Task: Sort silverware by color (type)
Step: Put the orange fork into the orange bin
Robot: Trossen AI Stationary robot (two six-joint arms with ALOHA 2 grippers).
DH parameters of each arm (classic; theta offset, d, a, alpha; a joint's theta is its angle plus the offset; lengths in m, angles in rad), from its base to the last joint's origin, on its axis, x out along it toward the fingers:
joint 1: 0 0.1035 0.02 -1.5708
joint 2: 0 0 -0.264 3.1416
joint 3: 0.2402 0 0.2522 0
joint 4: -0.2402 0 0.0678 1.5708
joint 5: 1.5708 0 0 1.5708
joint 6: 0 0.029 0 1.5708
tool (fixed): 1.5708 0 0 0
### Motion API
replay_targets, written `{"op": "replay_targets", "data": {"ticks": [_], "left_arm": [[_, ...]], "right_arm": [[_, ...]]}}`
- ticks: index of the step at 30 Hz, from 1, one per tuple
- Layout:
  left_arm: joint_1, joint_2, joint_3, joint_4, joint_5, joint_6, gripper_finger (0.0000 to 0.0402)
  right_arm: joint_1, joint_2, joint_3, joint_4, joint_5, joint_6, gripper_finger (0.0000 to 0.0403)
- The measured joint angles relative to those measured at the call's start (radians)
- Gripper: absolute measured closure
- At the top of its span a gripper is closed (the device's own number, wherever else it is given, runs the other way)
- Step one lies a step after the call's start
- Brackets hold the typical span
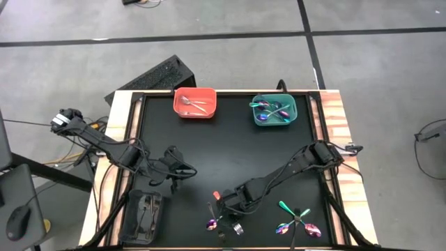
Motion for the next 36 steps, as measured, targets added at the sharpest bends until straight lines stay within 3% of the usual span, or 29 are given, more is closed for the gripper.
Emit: {"op": "replay_targets", "data": {"ticks": [9, 17, 28, 36], "left_arm": [[0.001, 0.000, 0.000, -0.008, -0.023, 0.002, 0.0276], [0.013, 0.000, 0.000, -0.006, -0.071, 0.038, 0.0276], [0.028, 0.000, 0.000, -0.010, -0.040, 0.034, 0.0276], [0.028, -0.001, 0.000, -0.044, -0.044, 0.031, 0.0276]], "right_arm": [[-0.020, 0.018, 0.001, 0.031, -0.034, -0.064, 0.0303], [-0.052, 0.020, -0.001, -0.003, -0.073, -0.143, 0.0394], [-0.081, -0.018, -0.001, -0.055, -0.103, -0.069, 0.0299], [-0.049, -0.003, 0.002, 0.028, -0.110, 0.106, 0.0248]]}}
